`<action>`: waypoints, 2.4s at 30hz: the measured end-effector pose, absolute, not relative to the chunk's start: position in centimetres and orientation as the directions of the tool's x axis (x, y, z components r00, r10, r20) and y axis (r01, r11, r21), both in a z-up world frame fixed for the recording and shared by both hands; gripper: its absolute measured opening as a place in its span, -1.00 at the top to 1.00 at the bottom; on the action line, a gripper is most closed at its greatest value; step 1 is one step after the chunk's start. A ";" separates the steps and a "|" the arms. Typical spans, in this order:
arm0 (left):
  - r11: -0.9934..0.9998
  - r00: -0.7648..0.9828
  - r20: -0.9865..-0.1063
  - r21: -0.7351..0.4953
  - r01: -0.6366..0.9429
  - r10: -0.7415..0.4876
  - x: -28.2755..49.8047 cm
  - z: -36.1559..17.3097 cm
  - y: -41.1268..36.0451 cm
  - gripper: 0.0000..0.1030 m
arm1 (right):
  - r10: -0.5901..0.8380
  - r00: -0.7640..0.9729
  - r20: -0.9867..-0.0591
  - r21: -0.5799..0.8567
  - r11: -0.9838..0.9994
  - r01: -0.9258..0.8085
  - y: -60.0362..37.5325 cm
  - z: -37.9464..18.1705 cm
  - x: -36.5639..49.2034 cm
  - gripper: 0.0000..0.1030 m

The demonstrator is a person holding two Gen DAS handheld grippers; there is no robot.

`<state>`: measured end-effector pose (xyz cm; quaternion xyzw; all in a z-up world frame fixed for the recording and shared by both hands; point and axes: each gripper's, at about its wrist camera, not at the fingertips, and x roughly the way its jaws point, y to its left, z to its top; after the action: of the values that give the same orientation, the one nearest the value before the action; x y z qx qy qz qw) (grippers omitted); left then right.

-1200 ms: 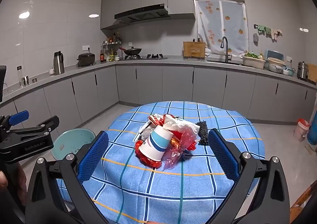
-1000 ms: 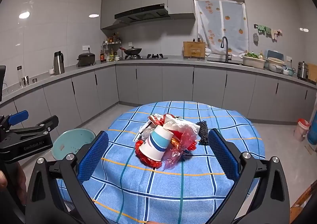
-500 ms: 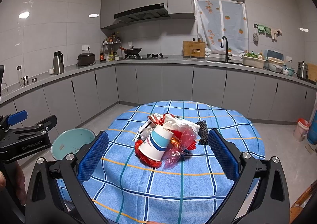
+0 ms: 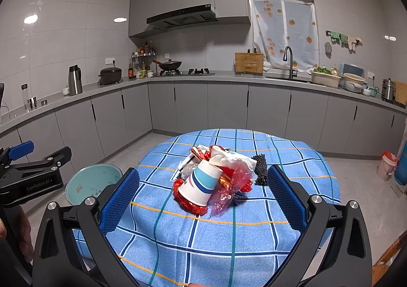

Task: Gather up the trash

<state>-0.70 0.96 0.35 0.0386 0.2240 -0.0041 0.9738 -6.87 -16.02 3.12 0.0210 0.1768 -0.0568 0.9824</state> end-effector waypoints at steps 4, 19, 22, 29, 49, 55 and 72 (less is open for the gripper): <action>0.997 0.900 -0.436 0.068 0.025 0.007 -0.7 0.5 1.2 -0.90 | -0.106 0.931 -0.349 0.019 0.993 0.120 -15.9 2.8 -6.6 -0.92; 0.997 0.899 -0.438 0.069 0.023 0.009 -0.6 0.6 1.3 -0.90 | -0.104 0.931 -0.351 0.019 0.993 0.118 -15.9 2.5 -6.6 -0.92; 0.997 0.899 -0.437 0.069 0.023 0.009 -0.6 0.6 1.4 -0.90 | -0.104 0.931 -0.350 0.019 0.993 0.118 -15.9 2.5 -6.6 -0.92; 0.997 0.900 -0.435 0.068 0.022 0.010 -0.5 0.7 1.4 -0.90 | -0.104 0.931 -0.350 0.019 0.993 0.118 -15.9 2.6 -6.6 -0.92; 0.997 0.894 -0.447 0.075 0.021 0.015 -0.3 0.2 1.5 -0.90 | -0.105 0.928 -0.358 0.018 0.993 0.119 -15.9 2.1 -6.3 -0.92; 0.996 0.868 -0.497 0.076 0.047 -0.002 1.5 -2.0 0.7 -0.90 | -0.144 0.918 -0.369 0.016 0.987 0.161 -17.6 1.2 -5.3 -0.92; 0.952 0.787 -0.596 0.121 0.281 -0.157 10.6 -8.0 -11.0 -0.90 | -0.321 0.801 -0.505 0.038 0.919 0.393 -27.7 -6.0 1.4 -0.92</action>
<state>10.63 -11.04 -7.95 0.1018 0.3046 -0.1164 0.9398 1.44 -27.66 -6.00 0.0703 0.2529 -0.1886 0.9463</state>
